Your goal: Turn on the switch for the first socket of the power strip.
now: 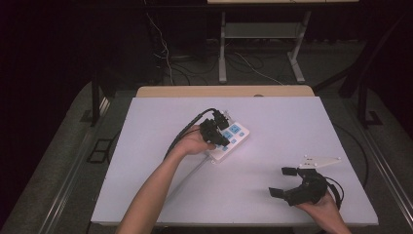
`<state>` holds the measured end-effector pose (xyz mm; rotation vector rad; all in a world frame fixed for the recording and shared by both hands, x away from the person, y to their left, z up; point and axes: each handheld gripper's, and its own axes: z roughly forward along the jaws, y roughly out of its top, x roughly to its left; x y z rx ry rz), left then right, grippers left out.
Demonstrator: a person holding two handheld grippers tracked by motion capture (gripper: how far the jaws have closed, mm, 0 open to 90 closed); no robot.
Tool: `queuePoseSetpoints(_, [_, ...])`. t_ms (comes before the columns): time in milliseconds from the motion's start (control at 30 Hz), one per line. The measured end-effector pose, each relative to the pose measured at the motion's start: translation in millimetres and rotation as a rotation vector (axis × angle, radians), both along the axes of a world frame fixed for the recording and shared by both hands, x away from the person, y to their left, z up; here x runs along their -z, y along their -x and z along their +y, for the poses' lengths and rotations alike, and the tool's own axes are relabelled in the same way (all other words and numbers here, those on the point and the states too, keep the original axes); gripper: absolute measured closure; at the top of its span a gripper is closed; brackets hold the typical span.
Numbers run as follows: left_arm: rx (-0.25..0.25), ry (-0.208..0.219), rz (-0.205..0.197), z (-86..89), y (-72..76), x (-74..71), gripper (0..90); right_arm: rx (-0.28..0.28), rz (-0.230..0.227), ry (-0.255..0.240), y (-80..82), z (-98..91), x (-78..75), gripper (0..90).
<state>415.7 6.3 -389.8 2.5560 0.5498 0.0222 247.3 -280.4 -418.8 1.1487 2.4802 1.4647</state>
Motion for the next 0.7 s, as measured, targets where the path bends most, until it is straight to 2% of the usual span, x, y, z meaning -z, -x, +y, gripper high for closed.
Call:
queuePoseSetpoints(167, [0.002, -0.004, 0.01, -0.1, 0.5, 4.5, 89.2, 0.0, -0.004, 0.001, 0.2, -0.7, -0.2, 0.0])
queuePoseSetpoints(300, [-0.005, 0.017, 0.027, 1.6, -0.9, 8.2, 89.2, 0.001, -0.005, 0.001, 0.2, -0.8, -0.4, 0.0])
queuePoseSetpoints(500, [-0.004, 0.022, 0.033, 2.3, -1.7, 9.4, 89.3, 0.001, -0.004, 0.006, 0.6, 0.1, -0.4, 0.0])
queuePoseSetpoints(567, [-0.01, 0.039, 0.055, 4.9, -3.7, 11.4, 89.4, -0.001, -0.002, 0.009, 0.5, 0.5, -0.2, 0.0])
queuePoseSetpoints(700, [-0.014, 0.063, 0.06, 7.7, -4.0, 13.8, 89.5, -0.003, -0.004, 0.01, 0.9, 0.9, -0.4, 0.0])
